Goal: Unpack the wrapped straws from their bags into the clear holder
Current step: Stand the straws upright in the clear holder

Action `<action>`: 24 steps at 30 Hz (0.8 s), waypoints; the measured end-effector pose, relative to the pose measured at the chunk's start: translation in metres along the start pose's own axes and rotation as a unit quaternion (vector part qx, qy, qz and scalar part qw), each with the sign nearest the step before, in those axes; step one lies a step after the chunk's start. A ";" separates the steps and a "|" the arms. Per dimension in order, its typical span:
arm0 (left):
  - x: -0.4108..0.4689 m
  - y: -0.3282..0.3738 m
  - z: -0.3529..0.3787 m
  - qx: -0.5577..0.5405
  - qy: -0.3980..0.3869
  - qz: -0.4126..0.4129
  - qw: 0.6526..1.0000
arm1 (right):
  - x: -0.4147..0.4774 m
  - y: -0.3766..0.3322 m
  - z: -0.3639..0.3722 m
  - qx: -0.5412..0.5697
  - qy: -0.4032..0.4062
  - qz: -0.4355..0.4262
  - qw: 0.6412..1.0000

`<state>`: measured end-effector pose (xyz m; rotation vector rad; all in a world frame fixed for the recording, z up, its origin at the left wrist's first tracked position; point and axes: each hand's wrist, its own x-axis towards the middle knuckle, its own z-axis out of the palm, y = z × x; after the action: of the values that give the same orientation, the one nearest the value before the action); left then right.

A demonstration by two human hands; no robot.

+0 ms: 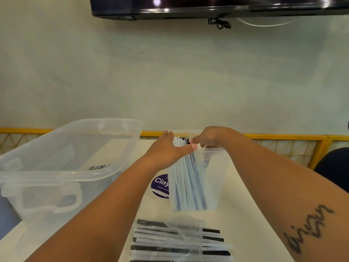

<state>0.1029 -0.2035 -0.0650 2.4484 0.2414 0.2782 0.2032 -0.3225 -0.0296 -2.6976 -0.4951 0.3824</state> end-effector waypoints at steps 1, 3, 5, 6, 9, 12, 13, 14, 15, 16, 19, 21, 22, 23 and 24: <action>0.000 0.000 0.000 -0.005 0.000 0.001 1.000 | -0.001 0.000 -0.001 0.032 0.020 -0.012 0.999; -0.001 -0.002 0.001 -0.021 0.012 0.008 1.000 | -0.006 0.000 -0.004 0.077 0.069 -0.046 0.994; -0.005 -0.003 0.004 -0.039 0.039 0.021 0.998 | -0.019 0.002 -0.005 0.058 0.130 -0.095 0.985; -0.006 -0.005 0.007 -0.045 0.057 0.031 0.997 | -0.026 0.003 -0.004 0.047 0.164 -0.121 0.978; -0.017 -0.006 0.015 -0.063 0.091 0.060 0.992 | -0.052 0.013 0.004 0.029 0.249 -0.174 0.952; -0.036 -0.004 0.023 -0.061 0.118 0.086 0.987 | -0.075 0.029 0.020 -0.055 0.287 -0.196 0.936; -0.044 -0.004 0.026 -0.056 0.128 0.096 0.985 | -0.084 0.035 0.027 -0.090 0.290 -0.210 0.930; -0.053 -0.005 0.029 -0.051 0.135 0.107 0.984 | -0.093 0.040 0.035 -0.119 0.290 -0.223 0.923; -0.063 -0.007 0.032 -0.043 0.136 0.112 0.984 | -0.101 0.046 0.042 -0.142 0.287 -0.234 0.918; -0.073 -0.009 0.036 -0.031 0.127 0.108 0.985 | -0.110 0.051 0.050 -0.159 0.279 -0.237 0.917; -0.100 -0.019 0.051 0.012 0.067 0.066 0.995 | -0.125 0.066 0.075 -0.192 0.246 -0.218 0.925; -0.113 -0.026 0.061 0.027 0.017 0.036 0.999 | -0.132 0.076 0.092 -0.182 0.221 -0.201 0.937; -0.119 -0.028 0.066 0.035 -0.008 0.023 0.999 | -0.134 0.082 0.101 -0.177 0.204 -0.192 0.943; -0.124 -0.031 0.071 0.043 -0.029 0.015 0.999 | -0.137 0.087 0.108 -0.174 0.188 -0.185 0.949; -0.128 -0.034 0.075 0.049 -0.047 0.010 0.998 | -0.139 0.092 0.116 -0.175 0.171 -0.182 0.953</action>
<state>-0.0040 -0.2527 -0.1612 2.5554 0.1936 0.1634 0.0662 -0.4203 -0.1435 -2.8256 -1.0067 -0.2970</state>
